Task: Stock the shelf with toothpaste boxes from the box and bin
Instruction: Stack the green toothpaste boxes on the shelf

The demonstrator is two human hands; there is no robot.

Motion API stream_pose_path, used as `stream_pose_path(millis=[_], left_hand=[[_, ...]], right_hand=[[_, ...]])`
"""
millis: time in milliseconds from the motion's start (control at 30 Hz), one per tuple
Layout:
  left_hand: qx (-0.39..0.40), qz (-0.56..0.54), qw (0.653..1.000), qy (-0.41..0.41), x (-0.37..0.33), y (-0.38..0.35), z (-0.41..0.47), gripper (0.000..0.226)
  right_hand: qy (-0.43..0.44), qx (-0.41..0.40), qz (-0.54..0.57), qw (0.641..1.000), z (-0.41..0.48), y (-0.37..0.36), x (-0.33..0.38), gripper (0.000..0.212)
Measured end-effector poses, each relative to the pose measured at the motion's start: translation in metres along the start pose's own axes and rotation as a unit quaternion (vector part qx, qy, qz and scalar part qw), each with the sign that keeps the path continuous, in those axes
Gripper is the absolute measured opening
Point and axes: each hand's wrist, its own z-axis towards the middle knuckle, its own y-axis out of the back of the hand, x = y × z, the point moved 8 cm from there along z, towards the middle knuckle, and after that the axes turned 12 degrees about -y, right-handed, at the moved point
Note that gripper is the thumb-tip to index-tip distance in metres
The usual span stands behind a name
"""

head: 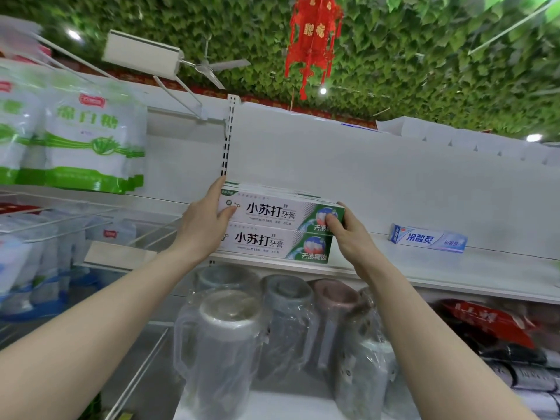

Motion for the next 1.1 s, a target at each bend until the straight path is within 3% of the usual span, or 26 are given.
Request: stream_pose_path(millis=[33, 100, 167, 233, 300, 700, 1100], left_hand=[[-0.008, 0.003, 1.0, -0.005, -0.002, 0.001, -0.001, 0.059], [-0.045, 0.05, 0.997, -0.045, -0.011, 0.007, -0.004, 0.057], [-0.087, 0.128, 0.98, -0.123, -0.027, 0.012, -0.01, 0.05], [-0.102, 0.191, 0.957, -0.194, -0.038, 0.01, -0.016, 0.041], [-0.089, 0.212, 0.947, -0.226, -0.042, 0.004, -0.018, 0.035], [-0.007, 0.218, 0.958, -0.184, -0.026, -0.015, -0.007, 0.034], [0.036, 0.216, 0.964, -0.151, -0.012, -0.03, -0.001, 0.066]], right_hand=[[0.001, -0.021, -0.023, 1.0, -0.001, 0.002, -0.001, 0.034], [0.042, -0.138, -0.118, 0.983, -0.01, 0.011, 0.002, 0.056], [0.154, -0.27, -0.186, 0.932, -0.034, 0.015, 0.014, 0.049], [0.251, -0.315, -0.237, 0.884, -0.054, 0.003, 0.022, 0.03], [0.277, -0.306, -0.28, 0.867, -0.058, -0.011, 0.018, 0.024], [0.224, -0.212, -0.312, 0.899, -0.028, -0.029, 0.016, 0.028], [0.204, -0.211, -0.319, 0.901, -0.01, -0.038, 0.015, 0.031]])
